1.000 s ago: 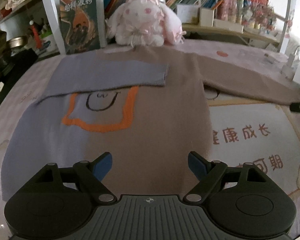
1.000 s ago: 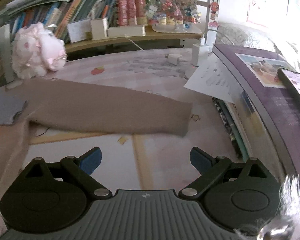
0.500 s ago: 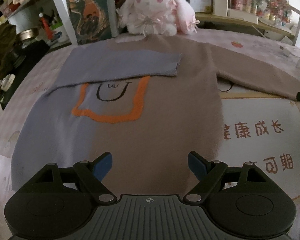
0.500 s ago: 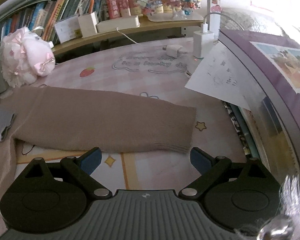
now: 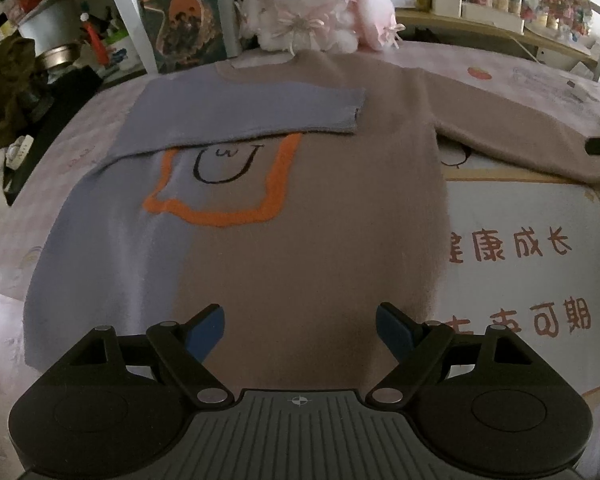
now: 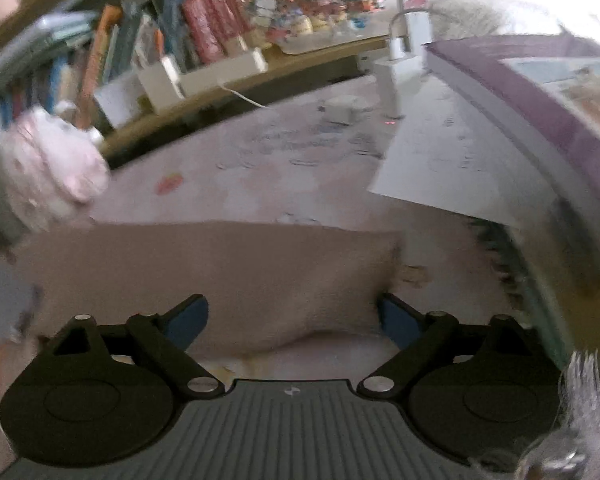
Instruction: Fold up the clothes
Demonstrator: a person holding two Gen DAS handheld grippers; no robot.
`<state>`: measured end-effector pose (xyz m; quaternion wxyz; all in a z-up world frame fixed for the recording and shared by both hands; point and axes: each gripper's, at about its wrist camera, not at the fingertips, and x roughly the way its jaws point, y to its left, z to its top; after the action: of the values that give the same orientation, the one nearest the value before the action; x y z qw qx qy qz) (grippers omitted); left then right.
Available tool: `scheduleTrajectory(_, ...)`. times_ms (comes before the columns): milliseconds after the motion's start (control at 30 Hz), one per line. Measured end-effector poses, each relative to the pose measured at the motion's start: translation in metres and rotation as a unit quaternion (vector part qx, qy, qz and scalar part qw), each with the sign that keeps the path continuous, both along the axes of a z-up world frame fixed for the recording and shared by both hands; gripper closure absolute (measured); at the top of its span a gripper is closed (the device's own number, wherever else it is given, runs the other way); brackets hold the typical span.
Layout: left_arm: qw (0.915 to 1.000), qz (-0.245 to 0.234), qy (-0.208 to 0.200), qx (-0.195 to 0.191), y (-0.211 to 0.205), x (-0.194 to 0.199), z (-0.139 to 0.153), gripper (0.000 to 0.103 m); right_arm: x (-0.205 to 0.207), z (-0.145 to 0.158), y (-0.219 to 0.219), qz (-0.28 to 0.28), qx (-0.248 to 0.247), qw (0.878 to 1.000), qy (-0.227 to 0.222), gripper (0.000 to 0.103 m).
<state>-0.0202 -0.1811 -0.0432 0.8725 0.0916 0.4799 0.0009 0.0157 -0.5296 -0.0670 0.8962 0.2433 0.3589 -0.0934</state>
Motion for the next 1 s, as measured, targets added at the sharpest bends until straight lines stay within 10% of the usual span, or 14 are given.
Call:
scheduleTrajectory(333,1.0000,0.002,-0.006,-0.001,0.000,-0.001,0.001,0.018,0.003,-0.003,0.011,0.050,0.123,0.991,-0.023,0.017)
scheduleTrajectory(467,0.9999,0.003,-0.012,0.001,0.001,-0.005,0.004,0.018,0.007,-0.001,0.011,0.025,0.087,0.996,-0.025,0.019)
scheduleTrajectory(1000,0.9992,0.027,-0.026,-0.014,0.016,-0.009,0.006,0.018,0.006,-0.005,-0.017,-0.029,0.048,0.998,0.015,0.093)
